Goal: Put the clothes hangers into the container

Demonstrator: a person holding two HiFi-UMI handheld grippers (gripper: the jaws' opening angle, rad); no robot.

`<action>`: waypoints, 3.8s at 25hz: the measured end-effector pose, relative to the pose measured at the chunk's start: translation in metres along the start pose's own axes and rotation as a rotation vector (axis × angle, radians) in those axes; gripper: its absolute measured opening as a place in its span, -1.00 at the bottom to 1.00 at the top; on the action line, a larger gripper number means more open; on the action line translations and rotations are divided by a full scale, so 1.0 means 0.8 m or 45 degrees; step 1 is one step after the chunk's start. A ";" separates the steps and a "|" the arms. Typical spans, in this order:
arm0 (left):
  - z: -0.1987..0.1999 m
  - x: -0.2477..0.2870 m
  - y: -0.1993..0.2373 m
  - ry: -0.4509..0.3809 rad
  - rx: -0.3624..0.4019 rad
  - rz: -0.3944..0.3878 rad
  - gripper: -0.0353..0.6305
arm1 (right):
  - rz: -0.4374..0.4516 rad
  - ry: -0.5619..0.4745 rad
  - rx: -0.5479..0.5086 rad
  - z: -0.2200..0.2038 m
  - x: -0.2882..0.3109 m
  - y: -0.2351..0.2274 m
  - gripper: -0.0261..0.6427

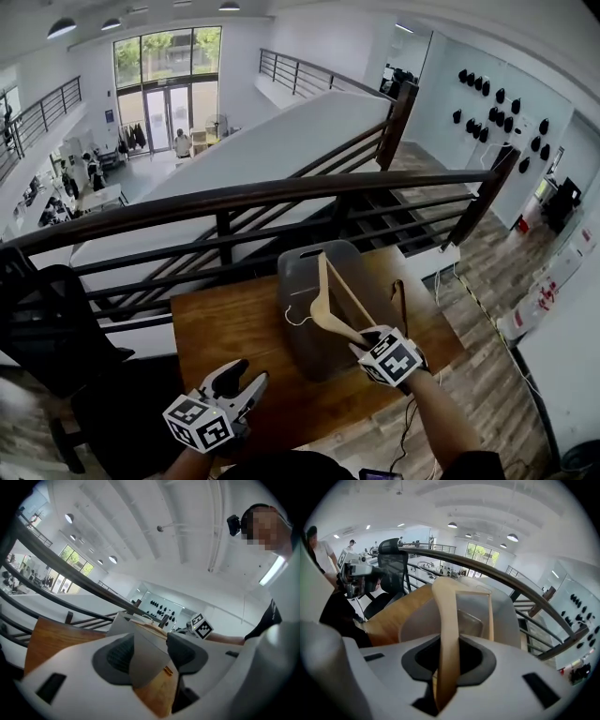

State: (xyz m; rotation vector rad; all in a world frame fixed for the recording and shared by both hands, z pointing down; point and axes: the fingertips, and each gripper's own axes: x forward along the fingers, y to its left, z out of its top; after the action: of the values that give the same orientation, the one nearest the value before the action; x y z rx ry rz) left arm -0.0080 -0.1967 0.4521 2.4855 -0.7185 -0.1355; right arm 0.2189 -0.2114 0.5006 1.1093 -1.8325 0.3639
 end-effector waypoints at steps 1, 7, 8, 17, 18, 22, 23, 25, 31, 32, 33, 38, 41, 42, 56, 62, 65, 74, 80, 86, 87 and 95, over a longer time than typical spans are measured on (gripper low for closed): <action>0.001 0.002 0.002 -0.006 -0.001 0.013 -0.22 | 0.018 0.023 -0.004 -0.002 0.005 -0.002 -0.75; 0.001 0.026 0.003 -0.030 -0.010 0.072 -0.22 | 0.086 0.161 -0.032 -0.015 0.033 -0.031 -0.75; 0.001 0.030 0.004 -0.033 -0.011 0.081 -0.22 | 0.107 0.181 -0.025 -0.017 0.037 -0.034 -0.75; -0.006 0.030 0.015 -0.025 -0.016 0.121 -0.22 | 0.251 0.289 0.145 -0.022 0.075 -0.051 -0.75; -0.006 0.030 0.015 -0.020 -0.013 0.120 -0.22 | 0.258 0.302 0.154 -0.024 0.078 -0.053 -0.75; -0.006 0.031 0.019 -0.003 -0.002 0.123 -0.22 | 0.281 0.349 0.175 -0.025 0.094 -0.058 -0.75; -0.006 0.031 0.020 -0.001 0.000 0.123 -0.22 | 0.281 0.359 0.180 -0.024 0.099 -0.059 -0.75; -0.006 0.030 0.021 0.003 0.004 0.122 -0.22 | 0.276 0.372 0.192 -0.023 0.106 -0.059 -0.75; -0.006 0.025 0.028 0.018 0.010 0.125 -0.22 | 0.215 0.369 0.172 -0.020 0.111 -0.062 -0.73; -0.007 0.025 0.029 0.020 0.010 0.126 -0.22 | 0.201 0.366 0.159 -0.019 0.111 -0.063 -0.72; -0.007 0.024 0.030 0.021 0.010 0.127 -0.22 | 0.189 0.363 0.148 -0.018 0.111 -0.062 -0.67; -0.007 0.017 0.035 0.026 0.021 0.126 -0.22 | 0.103 0.330 0.106 -0.007 0.103 -0.056 -0.40; -0.005 0.011 0.040 0.029 0.041 0.137 -0.22 | 0.035 0.290 0.078 0.004 0.091 -0.054 -0.33; -0.004 0.009 0.042 0.030 0.053 0.142 -0.22 | 0.009 0.269 0.072 0.009 0.086 -0.054 -0.33; 0.027 -0.025 0.054 0.029 0.207 0.123 -0.22 | -0.416 -0.307 0.090 0.071 -0.025 -0.027 -0.56; 0.026 -0.025 0.044 0.031 0.293 0.097 -0.24 | -0.495 -0.470 0.107 0.064 -0.059 0.010 -0.77; 0.032 -0.031 0.036 0.010 0.329 0.091 -0.30 | -0.507 -0.546 0.129 0.066 -0.078 0.034 -0.85; 0.045 -0.055 0.019 -0.095 0.430 0.101 -0.64 | -0.454 -0.911 0.303 0.067 -0.126 0.088 -0.94; 0.039 -0.063 0.024 -0.108 0.415 0.122 -0.80 | -0.334 -1.119 0.531 0.059 -0.124 0.119 -0.94; 0.024 -0.070 0.034 -0.047 0.410 0.120 -0.85 | -0.302 -1.097 0.597 0.053 -0.103 0.138 -0.94; 0.025 -0.072 0.034 -0.049 0.404 0.110 -0.85 | -0.305 -1.095 0.608 0.053 -0.102 0.138 -0.94; 0.040 -0.095 0.035 -0.075 0.420 0.047 -0.84 | -0.376 -1.105 0.651 0.060 -0.109 0.161 -0.94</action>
State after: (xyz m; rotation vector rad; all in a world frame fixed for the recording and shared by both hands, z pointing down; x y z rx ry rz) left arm -0.0934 -0.1919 0.4357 2.7876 -0.8706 -0.0820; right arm 0.1008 -0.1249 0.4287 2.1027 -2.3150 0.1806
